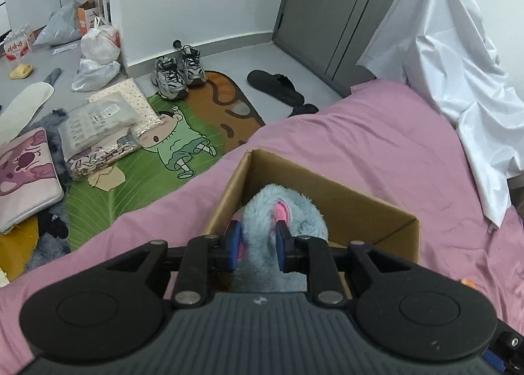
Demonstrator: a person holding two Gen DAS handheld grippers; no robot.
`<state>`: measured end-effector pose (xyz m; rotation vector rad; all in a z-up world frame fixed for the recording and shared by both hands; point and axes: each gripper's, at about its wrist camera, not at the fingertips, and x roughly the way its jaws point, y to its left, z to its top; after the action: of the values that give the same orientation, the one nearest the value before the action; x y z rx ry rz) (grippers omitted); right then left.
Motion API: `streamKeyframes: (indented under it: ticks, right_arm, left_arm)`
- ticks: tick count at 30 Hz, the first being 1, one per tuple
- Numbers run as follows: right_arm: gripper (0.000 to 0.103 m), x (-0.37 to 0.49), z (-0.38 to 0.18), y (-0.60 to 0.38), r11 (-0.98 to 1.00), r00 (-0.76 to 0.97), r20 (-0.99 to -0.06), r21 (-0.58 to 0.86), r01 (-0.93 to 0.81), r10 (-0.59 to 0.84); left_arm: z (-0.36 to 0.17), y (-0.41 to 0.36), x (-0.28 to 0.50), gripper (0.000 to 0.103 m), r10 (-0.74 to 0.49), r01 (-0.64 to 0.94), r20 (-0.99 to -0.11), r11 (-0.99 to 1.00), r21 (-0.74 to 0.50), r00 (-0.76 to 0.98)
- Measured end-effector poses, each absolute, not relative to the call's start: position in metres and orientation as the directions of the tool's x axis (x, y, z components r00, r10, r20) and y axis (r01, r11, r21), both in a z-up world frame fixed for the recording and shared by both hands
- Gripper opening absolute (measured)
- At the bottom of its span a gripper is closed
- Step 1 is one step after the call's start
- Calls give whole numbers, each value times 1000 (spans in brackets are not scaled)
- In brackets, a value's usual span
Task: Organize soft objects
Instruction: 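Open the left gripper to drop the plush into the box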
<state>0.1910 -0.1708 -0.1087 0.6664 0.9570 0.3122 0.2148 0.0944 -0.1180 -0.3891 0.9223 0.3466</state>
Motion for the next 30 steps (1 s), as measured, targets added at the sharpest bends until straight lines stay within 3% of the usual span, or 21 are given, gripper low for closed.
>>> streamKeyframes:
  ticks: [2,9,11,14,18,30]
  right_arm:
    - [55,191,-108,-171,761,550,-648,648,37,526]
    - [62,186,-99,-168,767,554,-640,642,4,533]
    - [73,184,-95,-168,769,559,-634,639,-11,535]
    - [86,178,-87,-169,780,584,-621,624,-36,523]
    - [89,172,-77,-171,792,611,-609,609,-49,506]
    - [101,154,-53,-187,800,695,-544,595,-76,470]
  left_arm:
    - [-116,93,217,39,122,-444,-832,882,-160,542]
    - [-100,80,202,76,102,-400,-824,902,-159,557]
    - [-91,76,198,86,109,-390,-815,908,-151,570]
    - [-79,72,190,93,124,-390,-809,910,-137,574]
    - [-65,74,180,102,45,-365,-789,902,-232,613]
    - [-26,60,149,103,77,-340,-734,915,-216,675]
